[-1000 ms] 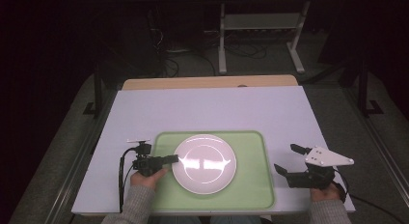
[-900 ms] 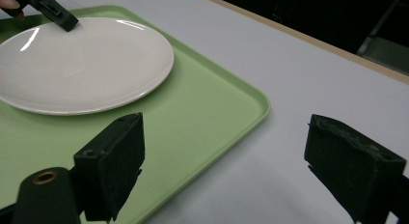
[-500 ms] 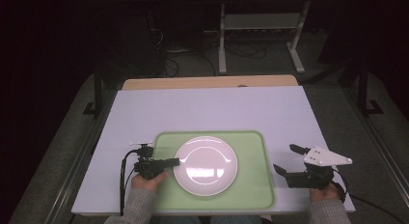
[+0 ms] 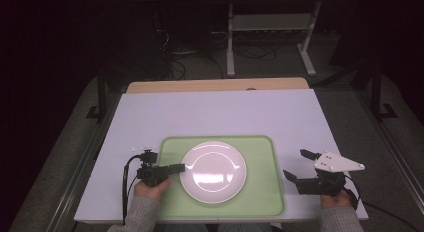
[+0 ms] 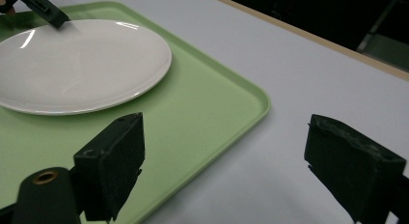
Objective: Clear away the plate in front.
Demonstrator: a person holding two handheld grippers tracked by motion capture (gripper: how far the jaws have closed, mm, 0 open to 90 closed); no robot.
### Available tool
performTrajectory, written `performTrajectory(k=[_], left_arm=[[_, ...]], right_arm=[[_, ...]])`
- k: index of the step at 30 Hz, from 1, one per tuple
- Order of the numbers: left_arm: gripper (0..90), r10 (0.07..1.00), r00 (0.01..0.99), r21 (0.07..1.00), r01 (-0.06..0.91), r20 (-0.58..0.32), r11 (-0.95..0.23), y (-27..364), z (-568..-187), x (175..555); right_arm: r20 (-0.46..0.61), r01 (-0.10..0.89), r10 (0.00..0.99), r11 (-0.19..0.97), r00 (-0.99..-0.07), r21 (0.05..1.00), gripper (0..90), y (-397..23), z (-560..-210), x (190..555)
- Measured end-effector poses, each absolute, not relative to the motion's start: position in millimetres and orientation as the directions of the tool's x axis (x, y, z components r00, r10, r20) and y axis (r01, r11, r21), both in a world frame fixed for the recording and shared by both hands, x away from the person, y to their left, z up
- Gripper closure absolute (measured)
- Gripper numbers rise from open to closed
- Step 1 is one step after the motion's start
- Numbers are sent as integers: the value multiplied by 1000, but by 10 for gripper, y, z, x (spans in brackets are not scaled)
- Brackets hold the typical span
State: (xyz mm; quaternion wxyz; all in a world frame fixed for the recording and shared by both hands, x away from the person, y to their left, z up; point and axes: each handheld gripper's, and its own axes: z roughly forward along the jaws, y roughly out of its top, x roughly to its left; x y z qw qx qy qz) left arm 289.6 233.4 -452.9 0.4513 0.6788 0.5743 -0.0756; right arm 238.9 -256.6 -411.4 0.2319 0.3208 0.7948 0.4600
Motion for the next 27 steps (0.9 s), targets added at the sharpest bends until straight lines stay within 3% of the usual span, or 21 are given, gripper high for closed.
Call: performTrajectory(k=[27], left_arm=[[583, 760, 513, 713, 695, -400, -94, 2387, -4196, 2768]], right_arm=[[-80, 303, 724, 384, -685, 872, 135, -2538, -4121, 2394]])
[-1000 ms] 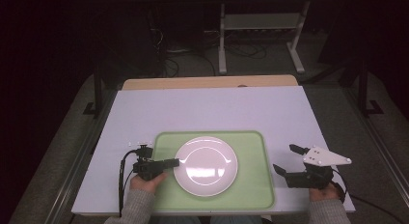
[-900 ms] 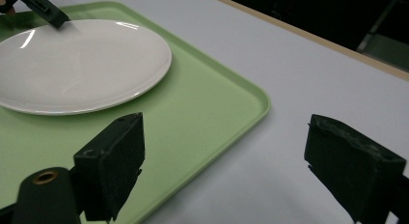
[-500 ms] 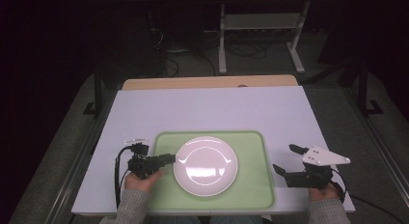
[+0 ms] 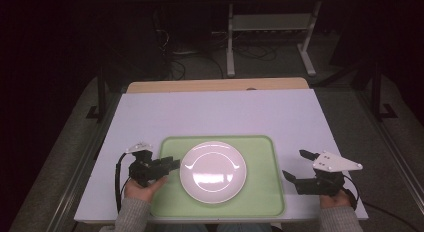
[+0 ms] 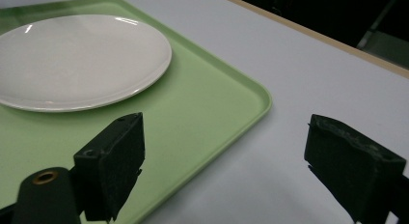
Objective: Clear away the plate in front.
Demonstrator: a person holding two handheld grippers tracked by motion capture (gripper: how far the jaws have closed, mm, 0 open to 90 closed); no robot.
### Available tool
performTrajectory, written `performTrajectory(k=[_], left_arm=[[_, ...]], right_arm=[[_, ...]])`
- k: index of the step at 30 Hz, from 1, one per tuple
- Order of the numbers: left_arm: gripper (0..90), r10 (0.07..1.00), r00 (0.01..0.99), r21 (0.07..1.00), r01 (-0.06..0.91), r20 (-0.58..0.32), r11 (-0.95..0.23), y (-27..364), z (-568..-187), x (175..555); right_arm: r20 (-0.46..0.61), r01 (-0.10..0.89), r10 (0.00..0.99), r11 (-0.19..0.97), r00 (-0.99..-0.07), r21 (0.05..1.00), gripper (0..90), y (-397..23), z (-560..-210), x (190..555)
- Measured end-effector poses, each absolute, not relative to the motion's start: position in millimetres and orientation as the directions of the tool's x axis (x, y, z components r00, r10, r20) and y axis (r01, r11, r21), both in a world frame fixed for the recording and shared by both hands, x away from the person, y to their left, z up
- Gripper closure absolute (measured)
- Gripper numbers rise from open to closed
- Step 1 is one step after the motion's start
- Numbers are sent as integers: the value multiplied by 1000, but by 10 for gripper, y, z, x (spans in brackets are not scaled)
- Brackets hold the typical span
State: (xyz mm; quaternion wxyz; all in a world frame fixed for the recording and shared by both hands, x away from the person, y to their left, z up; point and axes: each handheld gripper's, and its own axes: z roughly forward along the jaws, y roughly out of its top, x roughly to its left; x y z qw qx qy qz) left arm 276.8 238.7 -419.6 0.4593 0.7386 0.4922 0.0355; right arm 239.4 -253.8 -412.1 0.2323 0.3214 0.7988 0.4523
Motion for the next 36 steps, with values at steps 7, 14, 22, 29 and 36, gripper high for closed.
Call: performTrajectory(k=[7, 14, 22, 29, 36], left_arm=[[548, 758, 554, 747, 651, -343, -137, 2452, -4155, 2733], [516, 764, 602, 782, 582, -231, -222, 2477, -4073, 2678], [455, 760, 635, 816, 508, -139, -275, 2558, -3993, 2606], [400, 760, 643, 831, 469, -90, -298, 2645, -3914, 2575], [348, 755, 654, 859, 405, -34, -312, 2753, -3887, 2493]], right_arm=[[-79, 306, 723, 385, -686, 871, 135, -2535, -4122, 2393], [-77, 311, 724, 388, -686, 868, 135, -2536, -4126, 2398], [-76, 319, 731, 386, -678, 866, 135, -2557, -4133, 2404], [-74, 324, 735, 385, -674, 864, 135, -2584, -4140, 2412], [-70, 329, 737, 382, -673, 863, 135, -2606, -4144, 2409]])
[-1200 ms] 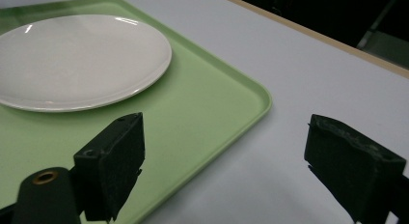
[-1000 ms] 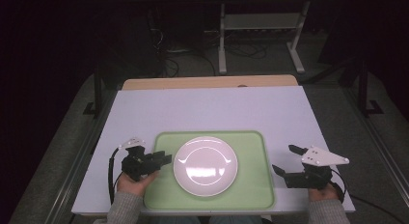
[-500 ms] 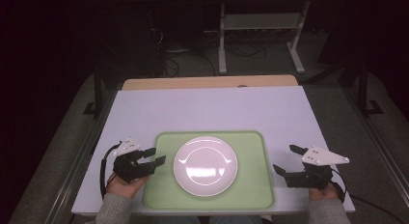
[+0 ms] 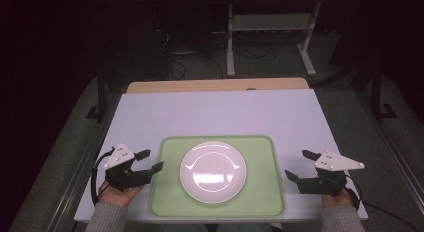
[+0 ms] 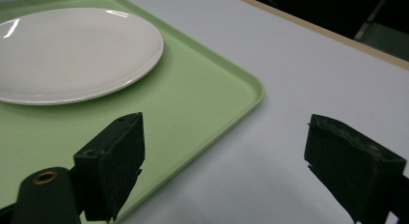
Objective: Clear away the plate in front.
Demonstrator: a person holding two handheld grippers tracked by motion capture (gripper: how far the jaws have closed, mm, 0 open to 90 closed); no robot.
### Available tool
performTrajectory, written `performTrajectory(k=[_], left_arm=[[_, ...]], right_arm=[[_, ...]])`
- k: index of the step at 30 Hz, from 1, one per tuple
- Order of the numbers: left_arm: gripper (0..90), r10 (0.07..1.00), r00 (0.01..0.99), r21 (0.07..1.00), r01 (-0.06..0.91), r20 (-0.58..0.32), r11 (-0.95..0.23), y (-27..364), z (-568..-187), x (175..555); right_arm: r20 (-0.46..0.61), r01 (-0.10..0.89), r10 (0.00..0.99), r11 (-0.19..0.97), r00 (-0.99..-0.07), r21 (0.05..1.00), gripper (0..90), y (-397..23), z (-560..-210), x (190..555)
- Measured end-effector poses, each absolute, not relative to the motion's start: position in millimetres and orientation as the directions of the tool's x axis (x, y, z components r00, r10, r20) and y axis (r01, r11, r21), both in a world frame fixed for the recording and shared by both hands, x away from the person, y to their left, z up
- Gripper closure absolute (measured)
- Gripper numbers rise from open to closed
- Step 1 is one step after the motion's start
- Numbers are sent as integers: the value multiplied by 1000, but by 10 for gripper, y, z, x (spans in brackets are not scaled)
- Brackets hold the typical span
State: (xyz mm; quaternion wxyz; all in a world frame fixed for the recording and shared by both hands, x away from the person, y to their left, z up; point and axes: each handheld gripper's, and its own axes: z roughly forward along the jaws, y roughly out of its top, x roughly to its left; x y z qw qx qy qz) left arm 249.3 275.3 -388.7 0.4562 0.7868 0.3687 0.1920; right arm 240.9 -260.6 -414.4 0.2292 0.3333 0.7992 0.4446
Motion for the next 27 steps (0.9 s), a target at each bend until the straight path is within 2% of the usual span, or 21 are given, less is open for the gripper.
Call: performTrajectory(k=[9, 14, 27], left_arm=[[266, 761, 649, 879, 355, 13, -318, 2864, -3877, 2407], [262, 764, 644, 882, 337, 40, -330, 2916, -3895, 2372], [243, 778, 628, 872, 365, 27, -325, 3075, -4071, 2316]], right_arm=[[-68, 335, 741, 381, -668, 862, 135, -2635, -4155, 2417], [-64, 339, 743, 378, -667, 861, 135, -2648, -4158, 2416], [-48, 351, 735, 379, -677, 856, 135, -2668, -4179, 2424]])
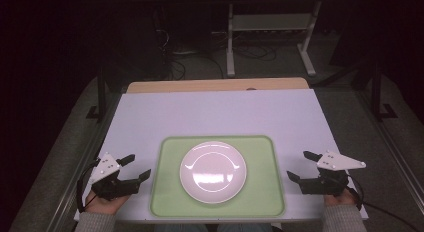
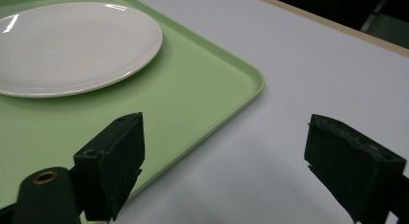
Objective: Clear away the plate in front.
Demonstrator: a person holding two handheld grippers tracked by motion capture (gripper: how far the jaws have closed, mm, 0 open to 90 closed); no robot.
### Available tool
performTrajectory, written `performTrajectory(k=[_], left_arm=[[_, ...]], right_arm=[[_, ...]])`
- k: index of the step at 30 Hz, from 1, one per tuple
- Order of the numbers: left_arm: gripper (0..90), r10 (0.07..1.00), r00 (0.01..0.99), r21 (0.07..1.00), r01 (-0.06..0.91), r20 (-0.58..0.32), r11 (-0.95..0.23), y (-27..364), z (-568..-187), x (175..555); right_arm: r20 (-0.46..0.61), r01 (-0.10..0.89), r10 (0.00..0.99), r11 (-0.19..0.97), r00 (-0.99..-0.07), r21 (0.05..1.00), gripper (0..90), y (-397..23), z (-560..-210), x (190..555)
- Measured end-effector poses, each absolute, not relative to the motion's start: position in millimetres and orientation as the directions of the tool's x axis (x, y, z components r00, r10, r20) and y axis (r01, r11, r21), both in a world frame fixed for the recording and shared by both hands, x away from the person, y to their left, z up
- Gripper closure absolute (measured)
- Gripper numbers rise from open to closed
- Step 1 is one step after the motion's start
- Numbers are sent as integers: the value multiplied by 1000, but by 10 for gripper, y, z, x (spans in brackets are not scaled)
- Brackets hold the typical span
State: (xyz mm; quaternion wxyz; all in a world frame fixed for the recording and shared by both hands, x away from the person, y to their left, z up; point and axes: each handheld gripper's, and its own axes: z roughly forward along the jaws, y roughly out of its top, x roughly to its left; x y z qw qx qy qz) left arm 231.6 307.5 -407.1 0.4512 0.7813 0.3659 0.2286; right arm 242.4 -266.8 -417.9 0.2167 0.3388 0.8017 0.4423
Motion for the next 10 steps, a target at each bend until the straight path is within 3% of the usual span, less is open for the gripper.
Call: performTrajectory(k=[10], left_arm=[[245, 784, 620, 875, 382, -2, -299, 3114, -4112, 2336]], right_arm=[[-46, 349, 724, 387, -689, 853, 135, -2632, -4186, 2422]])
